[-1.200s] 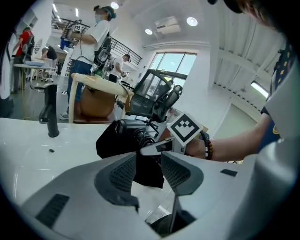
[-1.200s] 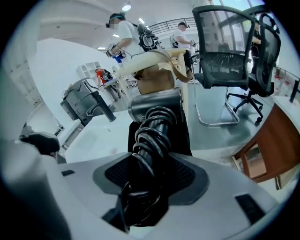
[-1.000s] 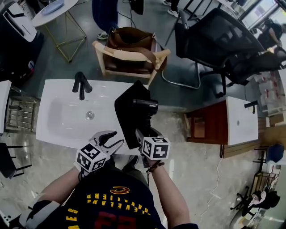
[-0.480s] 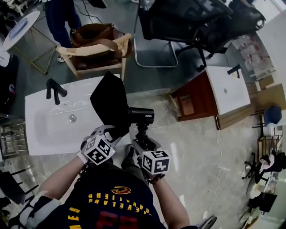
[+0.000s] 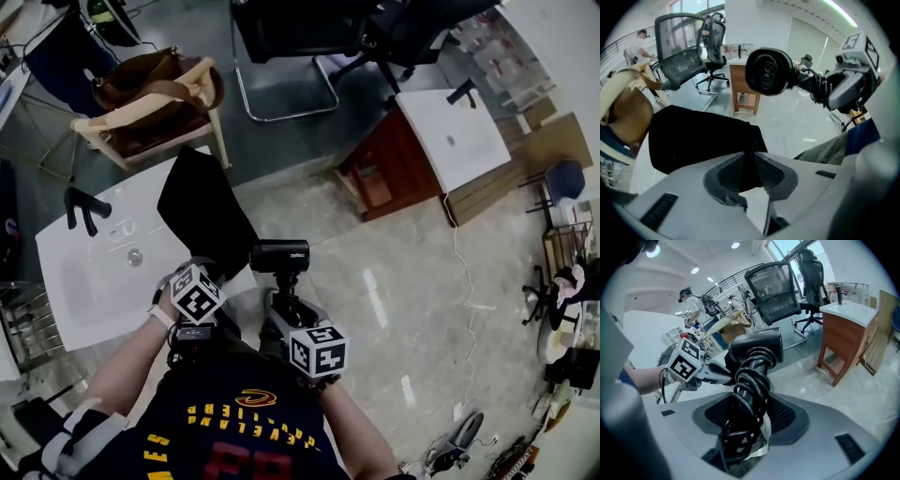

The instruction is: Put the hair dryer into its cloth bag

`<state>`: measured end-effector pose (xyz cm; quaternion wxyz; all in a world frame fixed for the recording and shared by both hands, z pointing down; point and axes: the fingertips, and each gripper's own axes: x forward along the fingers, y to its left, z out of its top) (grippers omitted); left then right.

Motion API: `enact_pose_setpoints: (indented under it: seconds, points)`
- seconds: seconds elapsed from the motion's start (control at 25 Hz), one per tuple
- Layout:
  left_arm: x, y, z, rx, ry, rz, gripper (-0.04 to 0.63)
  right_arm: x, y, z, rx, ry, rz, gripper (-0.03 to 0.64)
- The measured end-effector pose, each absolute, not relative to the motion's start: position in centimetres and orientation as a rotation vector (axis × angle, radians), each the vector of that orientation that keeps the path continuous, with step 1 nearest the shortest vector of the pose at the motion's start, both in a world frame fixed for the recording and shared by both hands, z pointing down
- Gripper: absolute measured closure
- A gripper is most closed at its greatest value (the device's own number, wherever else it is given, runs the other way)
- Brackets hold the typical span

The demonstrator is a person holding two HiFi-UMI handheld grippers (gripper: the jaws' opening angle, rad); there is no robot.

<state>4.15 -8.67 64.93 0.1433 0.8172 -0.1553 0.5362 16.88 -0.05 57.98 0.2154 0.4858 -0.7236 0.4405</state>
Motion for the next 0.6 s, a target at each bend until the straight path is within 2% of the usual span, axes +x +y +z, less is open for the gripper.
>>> enact_pose_setpoints:
  seconds: [0.08, 0.28, 0.52, 0.6]
  points:
    - [3.2, -9.2, 64.3, 2.322, -0.483, 1.483, 0.555, 16.7, 0.6, 58.2, 1.337, -2.006, 1.234, 0.385]
    - [0.3, -10.7, 62.9, 2.289, -0.566, 1.353, 0.578, 15.2, 1.9, 59.1, 1.261, -2.0, 1.245, 0.385]
    - [1.4, -12.2, 57.8, 2.377, -0.69, 0.752, 0.578, 12.6, 2.8, 60.6, 1.127, -1.994, 1.288, 0.385]
    - [1.6, -12.3, 57.0, 2.387, -0.726, 0.638, 0.578, 11.9, 2.5, 60.8, 1.115, -1.996, 1.298, 0.385]
